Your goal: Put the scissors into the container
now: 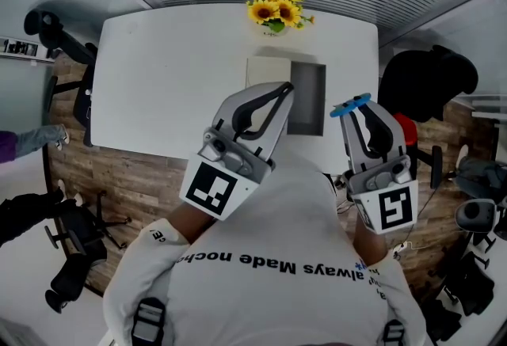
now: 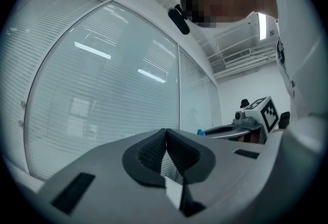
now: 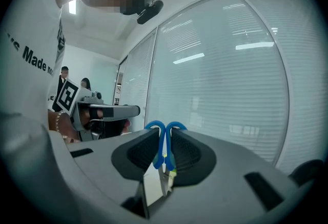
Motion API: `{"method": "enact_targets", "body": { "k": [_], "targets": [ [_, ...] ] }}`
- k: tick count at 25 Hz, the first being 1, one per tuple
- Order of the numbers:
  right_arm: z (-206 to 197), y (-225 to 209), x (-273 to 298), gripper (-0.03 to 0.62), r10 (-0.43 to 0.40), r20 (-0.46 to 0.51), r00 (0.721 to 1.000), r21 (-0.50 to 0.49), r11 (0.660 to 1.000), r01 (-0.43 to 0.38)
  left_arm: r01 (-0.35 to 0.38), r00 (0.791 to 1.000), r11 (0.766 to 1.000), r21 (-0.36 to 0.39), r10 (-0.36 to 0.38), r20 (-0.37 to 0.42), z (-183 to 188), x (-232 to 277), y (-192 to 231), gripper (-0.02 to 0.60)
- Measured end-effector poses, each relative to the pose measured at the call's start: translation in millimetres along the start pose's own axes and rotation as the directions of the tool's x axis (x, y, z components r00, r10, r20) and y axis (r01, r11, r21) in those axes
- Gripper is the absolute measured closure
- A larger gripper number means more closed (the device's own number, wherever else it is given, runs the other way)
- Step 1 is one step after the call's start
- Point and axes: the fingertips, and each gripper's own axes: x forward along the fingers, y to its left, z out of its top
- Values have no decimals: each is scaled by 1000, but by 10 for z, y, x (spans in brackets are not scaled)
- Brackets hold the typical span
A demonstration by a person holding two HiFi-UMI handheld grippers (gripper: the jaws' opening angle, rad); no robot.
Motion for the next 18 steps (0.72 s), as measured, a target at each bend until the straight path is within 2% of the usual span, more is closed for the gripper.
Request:
{"method": "enact_targets", "body": {
  "k": [18],
  "targets": [
    [-227, -35, 127, 513, 15, -55, 998, 3, 1000, -14, -11, 1000, 1000, -2, 11, 3, 5, 43, 41, 561]
  ]
}}
